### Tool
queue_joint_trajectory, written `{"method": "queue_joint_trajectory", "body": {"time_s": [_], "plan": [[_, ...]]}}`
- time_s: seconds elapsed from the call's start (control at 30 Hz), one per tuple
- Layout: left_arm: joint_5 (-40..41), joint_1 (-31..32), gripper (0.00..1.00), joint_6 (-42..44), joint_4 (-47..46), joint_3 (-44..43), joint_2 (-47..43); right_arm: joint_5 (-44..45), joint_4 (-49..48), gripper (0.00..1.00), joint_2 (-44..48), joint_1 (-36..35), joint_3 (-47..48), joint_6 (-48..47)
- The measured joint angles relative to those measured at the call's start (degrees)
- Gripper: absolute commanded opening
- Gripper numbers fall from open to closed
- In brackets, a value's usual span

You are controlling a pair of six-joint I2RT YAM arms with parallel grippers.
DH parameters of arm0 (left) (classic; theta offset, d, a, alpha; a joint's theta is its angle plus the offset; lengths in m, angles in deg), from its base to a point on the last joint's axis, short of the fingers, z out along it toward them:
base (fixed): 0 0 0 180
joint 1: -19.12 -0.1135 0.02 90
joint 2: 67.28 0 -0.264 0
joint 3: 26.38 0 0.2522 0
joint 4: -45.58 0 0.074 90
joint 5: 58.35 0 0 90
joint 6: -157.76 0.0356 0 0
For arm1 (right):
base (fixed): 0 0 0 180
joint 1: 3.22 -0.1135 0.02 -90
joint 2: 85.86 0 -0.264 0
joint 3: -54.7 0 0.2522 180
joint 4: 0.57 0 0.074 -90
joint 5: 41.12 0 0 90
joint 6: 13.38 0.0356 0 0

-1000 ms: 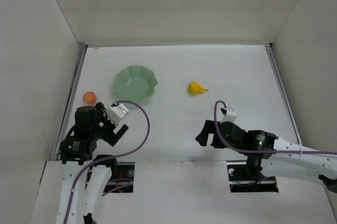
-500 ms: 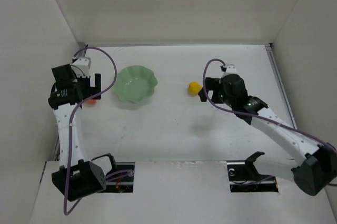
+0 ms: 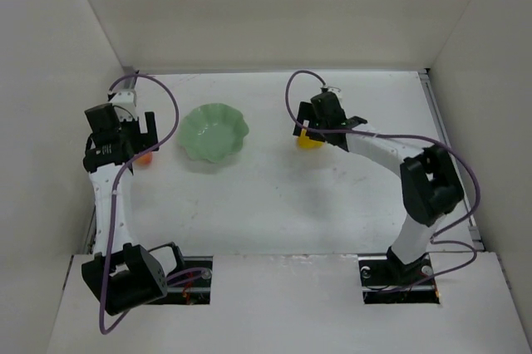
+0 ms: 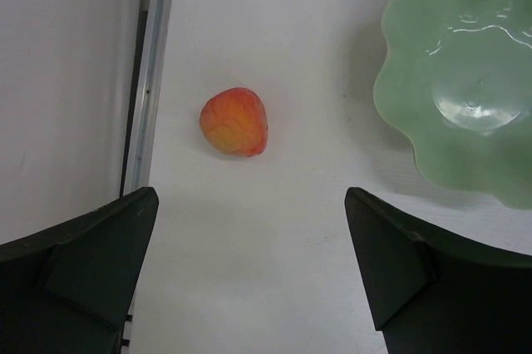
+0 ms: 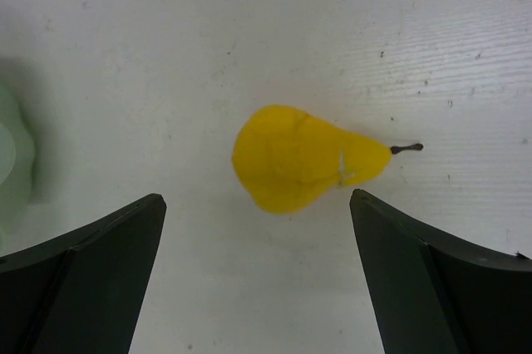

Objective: Place and organize the fake fruits in the fruit bowl

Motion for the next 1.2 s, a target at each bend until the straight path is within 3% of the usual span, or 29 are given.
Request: {"method": "queue_joint_trajectory", "body": {"time_s": [0.3,0.6,0.7,0.77,0.93,1.07,1.2], "plan": [[0.3,-1.7,1.00,-0.3,-2.3,2.8,0.0,8.3,-0.2,1.00,-8.2,-1.4,3.7,-9.5],[0.3,-2.7,1.00,-0.3,-2.8,3.1,1.2,5.9,-2.2,1.00,-11.1,-1.3,4.0,-14.8],[0.3,-3.1,1.00,-0.3,-2.9,3.1,2.5,5.3,-2.1,0.86,-12.9,-1.3,4.3,-15.3],[0.3,-3.3,1.00,-0.3,-2.9,3.1,3.2,4.8,-2.1,0.68,-13.4,-1.3,4.9,-15.7],[0.3,-3.4,1.00,-0.3,-2.9,3.1,3.9,3.9,-2.1,0.37,-13.6,-1.3,6.2,-16.2],[0.3,-3.4,1.00,-0.3,-3.0,3.1,4.1,3.2,-2.0,0.25,-13.5,-1.3,6.5,-16.9],[0.3,-3.4,1.00,-0.3,-3.2,3.1,4.1,2.7,0.1,0.25,-11.8,-1.7,7.0,-16.9]]}}
